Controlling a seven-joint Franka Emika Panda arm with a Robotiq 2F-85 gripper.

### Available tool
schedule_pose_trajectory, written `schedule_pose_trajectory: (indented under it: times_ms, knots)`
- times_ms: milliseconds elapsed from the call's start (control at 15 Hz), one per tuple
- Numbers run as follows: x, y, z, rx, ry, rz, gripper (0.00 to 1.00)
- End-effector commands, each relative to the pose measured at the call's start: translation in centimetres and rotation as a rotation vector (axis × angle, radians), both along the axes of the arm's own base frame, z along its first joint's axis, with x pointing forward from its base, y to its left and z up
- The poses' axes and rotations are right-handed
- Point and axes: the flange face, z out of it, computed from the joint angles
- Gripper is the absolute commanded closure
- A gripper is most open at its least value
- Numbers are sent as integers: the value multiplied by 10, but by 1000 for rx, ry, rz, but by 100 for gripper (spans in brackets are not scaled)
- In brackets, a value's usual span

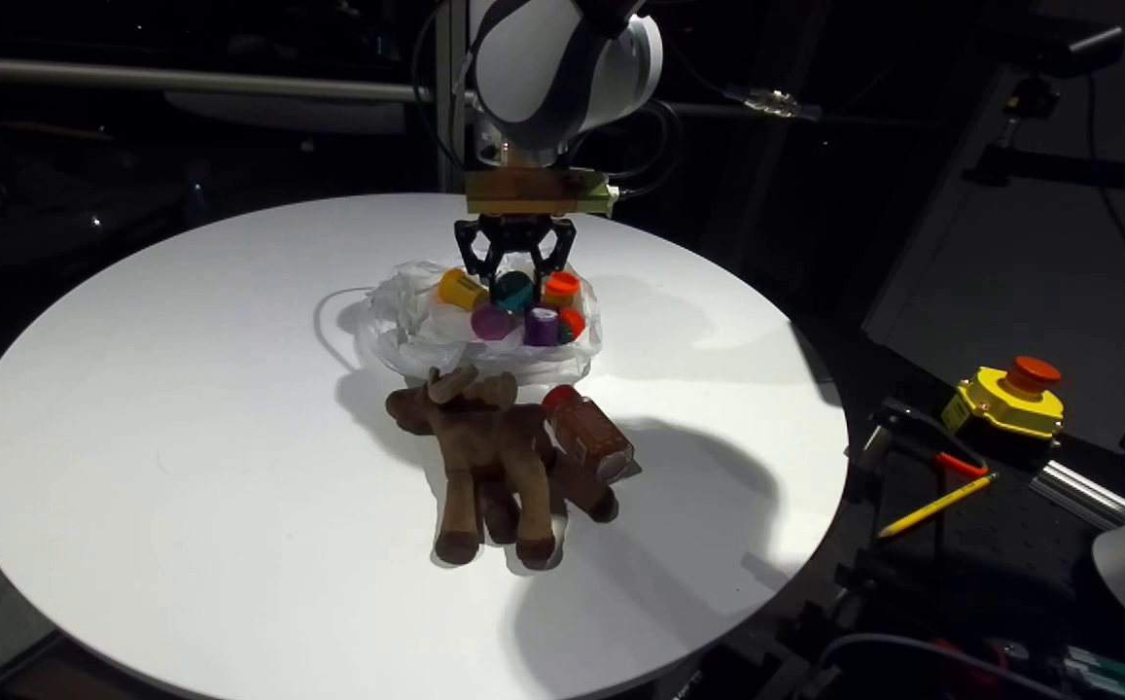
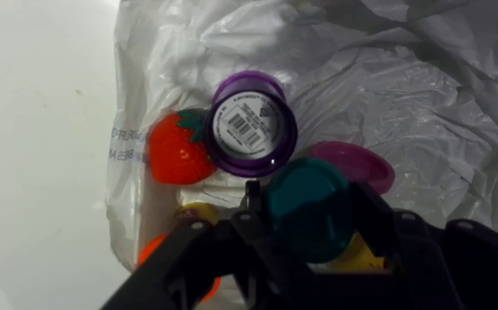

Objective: Remove the things from the plastic bag and put them on the table

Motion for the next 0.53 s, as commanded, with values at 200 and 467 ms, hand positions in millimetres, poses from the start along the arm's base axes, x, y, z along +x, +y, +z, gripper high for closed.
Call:
schedule_pose_trajectory:
  times_ms: [200,467]
  knots:
    - [-4,13,32,12,-51,-31,71]
    - [-22,8,63,108,-72,-88,71]
